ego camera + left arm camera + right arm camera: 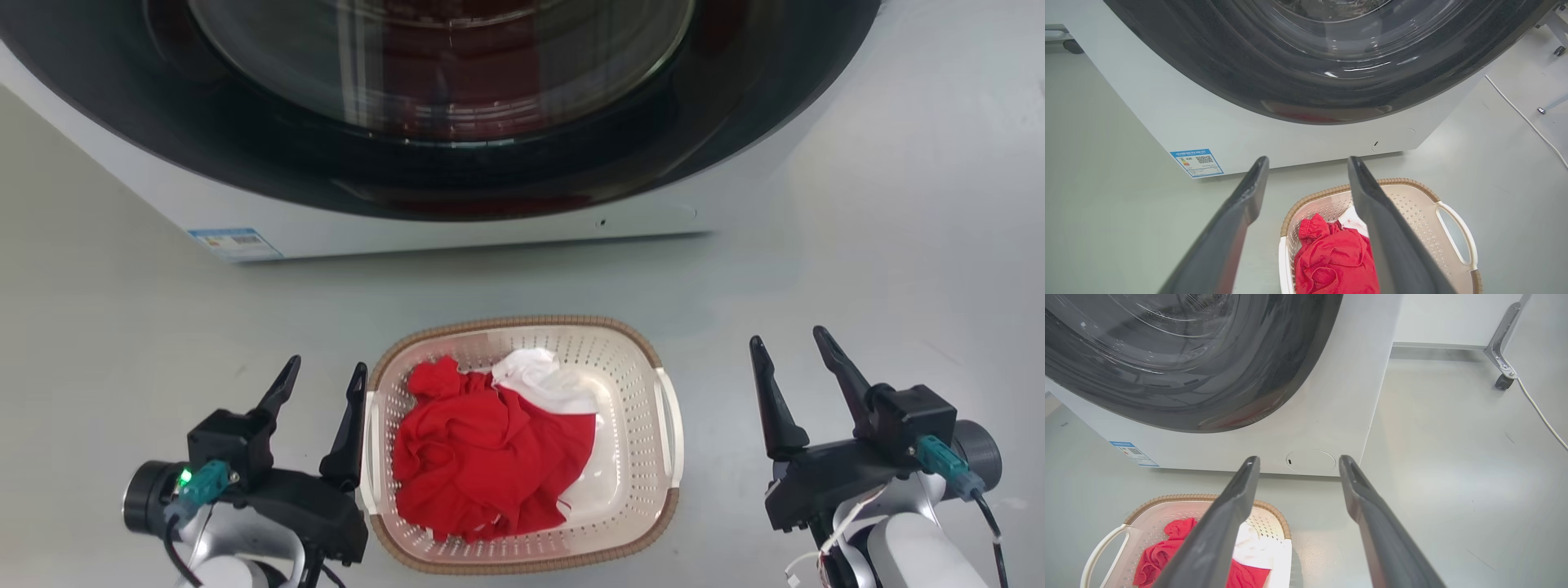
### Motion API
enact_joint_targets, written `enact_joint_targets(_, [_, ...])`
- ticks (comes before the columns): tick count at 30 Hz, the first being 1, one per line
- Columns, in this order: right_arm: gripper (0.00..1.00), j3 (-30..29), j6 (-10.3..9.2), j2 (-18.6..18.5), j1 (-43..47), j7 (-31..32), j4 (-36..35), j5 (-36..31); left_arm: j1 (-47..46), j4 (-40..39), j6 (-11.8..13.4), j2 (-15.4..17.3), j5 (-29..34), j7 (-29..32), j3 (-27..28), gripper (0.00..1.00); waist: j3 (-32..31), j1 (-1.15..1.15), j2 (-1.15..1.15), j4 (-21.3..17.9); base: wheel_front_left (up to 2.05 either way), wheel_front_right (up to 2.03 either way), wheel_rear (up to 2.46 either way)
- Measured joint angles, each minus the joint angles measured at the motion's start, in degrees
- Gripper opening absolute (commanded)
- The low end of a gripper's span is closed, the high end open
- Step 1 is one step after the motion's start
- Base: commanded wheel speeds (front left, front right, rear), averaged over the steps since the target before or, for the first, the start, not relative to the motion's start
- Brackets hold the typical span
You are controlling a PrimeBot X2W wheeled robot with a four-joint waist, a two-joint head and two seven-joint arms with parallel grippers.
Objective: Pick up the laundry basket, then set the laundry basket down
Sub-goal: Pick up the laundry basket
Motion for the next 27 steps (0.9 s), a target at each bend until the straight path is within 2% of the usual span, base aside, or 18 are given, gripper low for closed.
enact_joint_targets(12, [1.0, 1.1, 0.62, 1.29, -7.05, 1.78, 4.99, -0.03, -8.94, 11.01, -3.12, -0.48, -1.4, 3.56, -0.63, 1.0, 10.23, 0.0, 0.0, 0.14, 0.0, 0.0, 0.0])
enact_joint_targets(27, [1.0, 4.04, 2.67, 3.13, -15.18, 2.58, 11.71, -0.59, -19.54, 23.18, -6.17, -0.81, -3.13, 5.21, -0.4, 1.0, 22.54, -0.01, 0.0, 0.04, 0.0, 0.0, 0.0])
